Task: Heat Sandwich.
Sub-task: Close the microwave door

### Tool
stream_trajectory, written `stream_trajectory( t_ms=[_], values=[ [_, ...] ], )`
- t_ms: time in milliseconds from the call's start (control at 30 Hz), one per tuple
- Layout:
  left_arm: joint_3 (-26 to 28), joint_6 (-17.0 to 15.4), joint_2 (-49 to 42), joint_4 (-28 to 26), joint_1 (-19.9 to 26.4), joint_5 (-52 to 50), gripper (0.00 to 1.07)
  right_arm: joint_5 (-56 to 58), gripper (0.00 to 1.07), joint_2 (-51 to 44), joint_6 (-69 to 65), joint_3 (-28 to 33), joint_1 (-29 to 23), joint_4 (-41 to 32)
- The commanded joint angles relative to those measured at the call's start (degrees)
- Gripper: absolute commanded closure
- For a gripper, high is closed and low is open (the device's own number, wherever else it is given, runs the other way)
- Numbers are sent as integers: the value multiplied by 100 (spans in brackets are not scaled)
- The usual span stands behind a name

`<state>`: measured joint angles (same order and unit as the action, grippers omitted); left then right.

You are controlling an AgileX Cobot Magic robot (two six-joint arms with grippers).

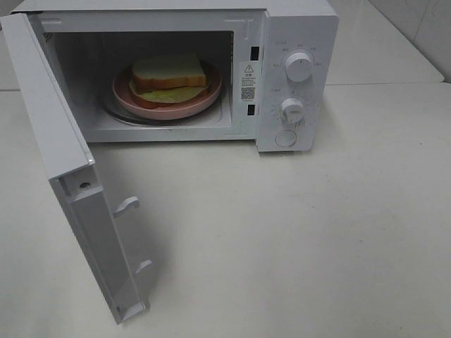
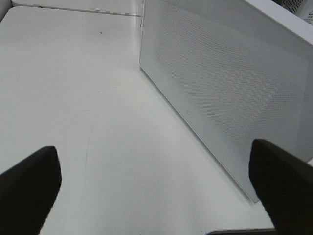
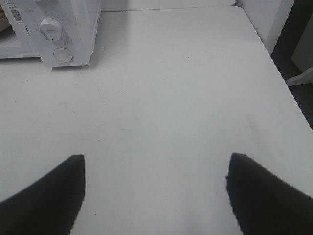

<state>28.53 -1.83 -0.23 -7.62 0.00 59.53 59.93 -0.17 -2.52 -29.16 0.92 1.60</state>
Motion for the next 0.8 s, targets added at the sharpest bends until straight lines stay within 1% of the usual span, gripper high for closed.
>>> stream_trajectory(
  t_ms=[33,800],
  values=[
    [-17,-17,-126,6,-17,-92,7,-52,31,-160,11,17,40,6],
    [-17,-17,-126,6,-17,-92,7,-52,31,-160,11,17,40,6]
  ],
)
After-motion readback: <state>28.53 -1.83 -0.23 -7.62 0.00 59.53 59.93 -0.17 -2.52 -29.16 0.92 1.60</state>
